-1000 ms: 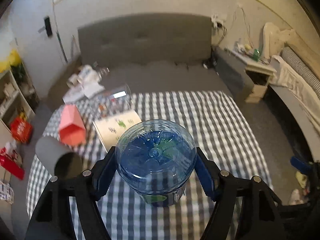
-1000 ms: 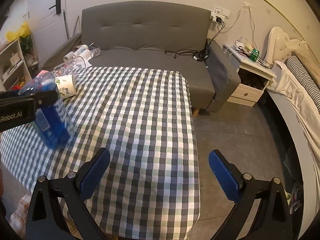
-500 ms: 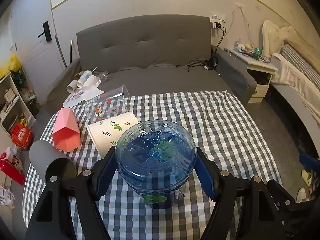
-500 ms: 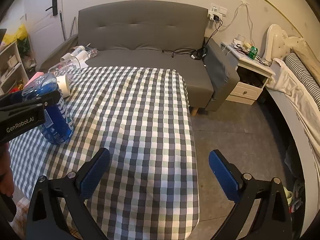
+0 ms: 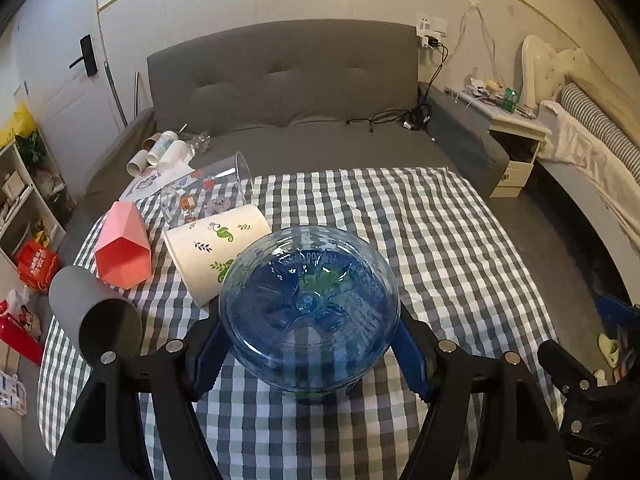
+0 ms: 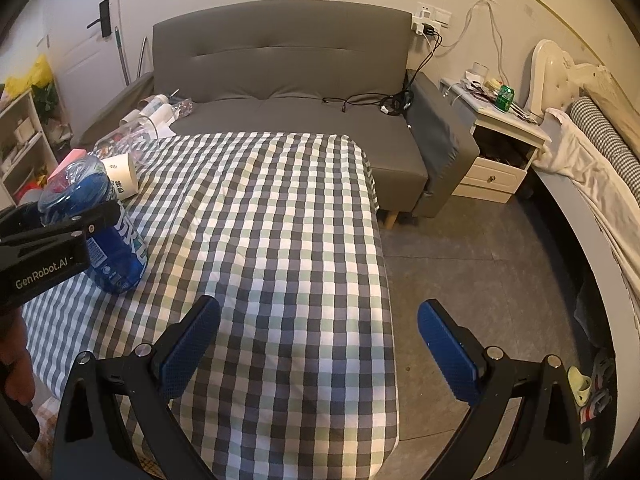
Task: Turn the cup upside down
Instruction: 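Lower the blue bottle upright onto the table with the left gripper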
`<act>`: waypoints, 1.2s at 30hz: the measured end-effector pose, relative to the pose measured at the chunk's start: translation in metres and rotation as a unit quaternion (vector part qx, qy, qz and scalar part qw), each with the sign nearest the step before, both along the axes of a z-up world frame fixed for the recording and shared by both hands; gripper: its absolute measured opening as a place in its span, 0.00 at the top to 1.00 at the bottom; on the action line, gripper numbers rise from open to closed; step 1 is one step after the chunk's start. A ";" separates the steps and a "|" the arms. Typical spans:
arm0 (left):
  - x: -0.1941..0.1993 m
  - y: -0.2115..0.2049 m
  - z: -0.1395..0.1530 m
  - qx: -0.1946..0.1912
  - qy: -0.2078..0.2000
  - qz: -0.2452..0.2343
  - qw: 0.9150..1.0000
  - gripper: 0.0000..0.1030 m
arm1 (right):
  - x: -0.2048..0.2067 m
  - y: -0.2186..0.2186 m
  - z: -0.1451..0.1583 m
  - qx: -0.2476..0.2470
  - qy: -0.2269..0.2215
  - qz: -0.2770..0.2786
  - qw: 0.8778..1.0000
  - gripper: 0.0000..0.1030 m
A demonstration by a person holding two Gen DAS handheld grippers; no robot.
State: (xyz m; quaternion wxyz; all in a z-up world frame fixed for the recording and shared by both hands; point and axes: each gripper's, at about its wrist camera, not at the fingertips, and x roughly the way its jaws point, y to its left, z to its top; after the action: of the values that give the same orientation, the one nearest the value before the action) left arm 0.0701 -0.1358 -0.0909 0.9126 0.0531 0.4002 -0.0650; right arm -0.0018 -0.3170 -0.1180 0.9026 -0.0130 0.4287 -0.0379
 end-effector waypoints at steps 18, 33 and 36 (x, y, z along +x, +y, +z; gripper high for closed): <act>-0.017 0.010 0.042 -0.045 -0.027 0.009 0.999 0.08 | -0.016 -0.003 0.031 0.005 -0.033 -0.002 0.999 0.03; -0.113 0.068 0.141 -0.059 -0.146 0.006 0.987 0.00 | -0.090 0.025 0.130 0.050 -0.161 0.033 0.985 0.03; -0.131 0.081 0.147 -0.056 -0.155 0.010 0.986 0.00 | -0.106 0.037 0.138 0.061 -0.184 0.043 0.980 0.03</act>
State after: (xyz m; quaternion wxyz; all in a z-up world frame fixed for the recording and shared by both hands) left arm -0.0605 -0.0544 0.0558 0.9657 0.0068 0.2503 -0.0691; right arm -0.1074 -0.2803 0.0204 0.9659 0.0309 0.2560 0.0252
